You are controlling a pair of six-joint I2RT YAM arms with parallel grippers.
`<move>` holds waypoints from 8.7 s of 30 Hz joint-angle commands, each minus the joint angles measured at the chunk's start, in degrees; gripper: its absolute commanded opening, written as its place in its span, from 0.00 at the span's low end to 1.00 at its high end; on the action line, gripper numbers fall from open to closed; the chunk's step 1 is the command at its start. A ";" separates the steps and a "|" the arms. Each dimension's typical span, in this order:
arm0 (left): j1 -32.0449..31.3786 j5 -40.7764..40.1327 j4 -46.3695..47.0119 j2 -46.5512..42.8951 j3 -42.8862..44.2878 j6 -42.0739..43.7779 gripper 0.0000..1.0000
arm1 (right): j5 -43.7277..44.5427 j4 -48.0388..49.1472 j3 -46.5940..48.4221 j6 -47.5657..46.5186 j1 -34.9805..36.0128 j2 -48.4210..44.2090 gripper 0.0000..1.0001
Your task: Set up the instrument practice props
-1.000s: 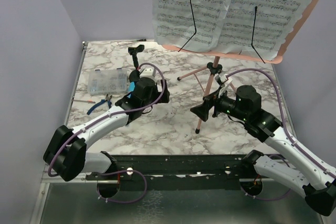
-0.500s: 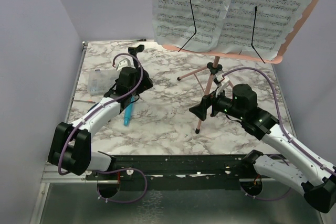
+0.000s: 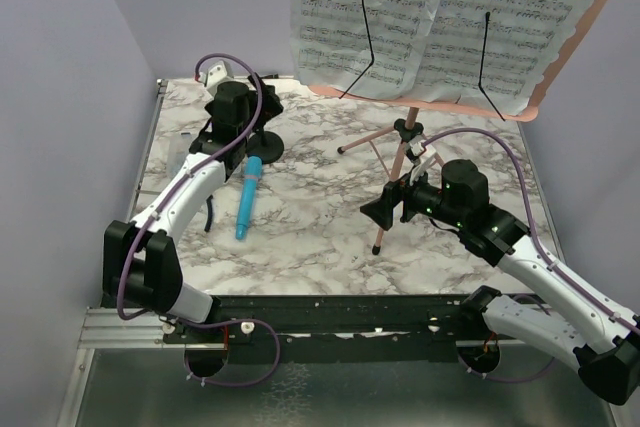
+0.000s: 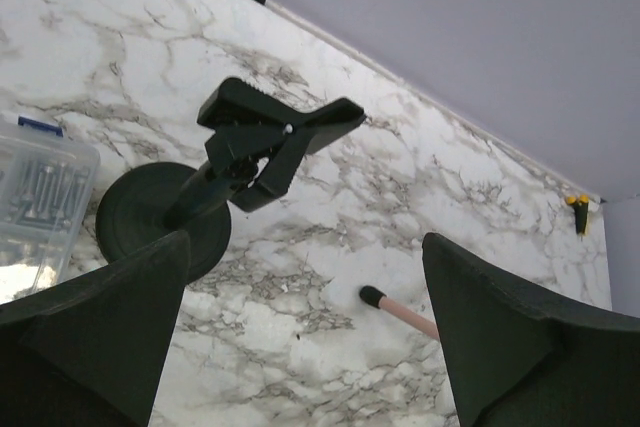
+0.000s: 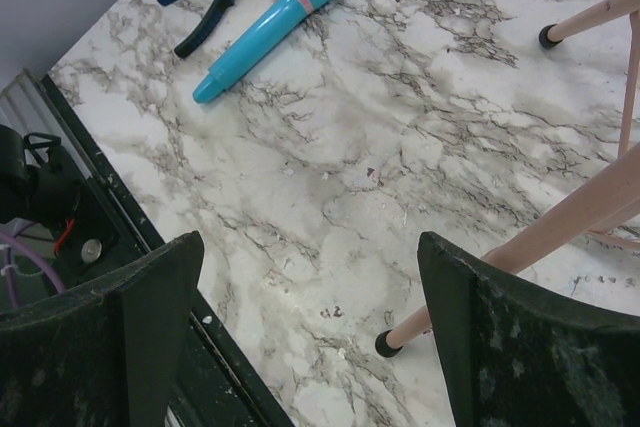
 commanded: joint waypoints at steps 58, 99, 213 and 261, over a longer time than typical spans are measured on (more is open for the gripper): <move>8.30 23.19 10.26 6.54 1.24 -13.32 0.19 | 1.82 0.46 0.77 -1.31 0.32 0.45 0.93; -14.66 24.87 -1.21 -21.80 -17.66 -13.61 0.09 | -0.81 3.13 0.19 -1.08 0.33 2.18 0.93; -1.95 -10.95 -24.46 10.94 -6.65 6.53 0.99 | 1.97 1.49 0.00 -3.24 0.32 0.98 0.93; 2.69 17.65 -5.86 -11.49 -23.12 10.48 0.04 | 0.78 5.75 1.17 -3.15 0.32 2.98 0.93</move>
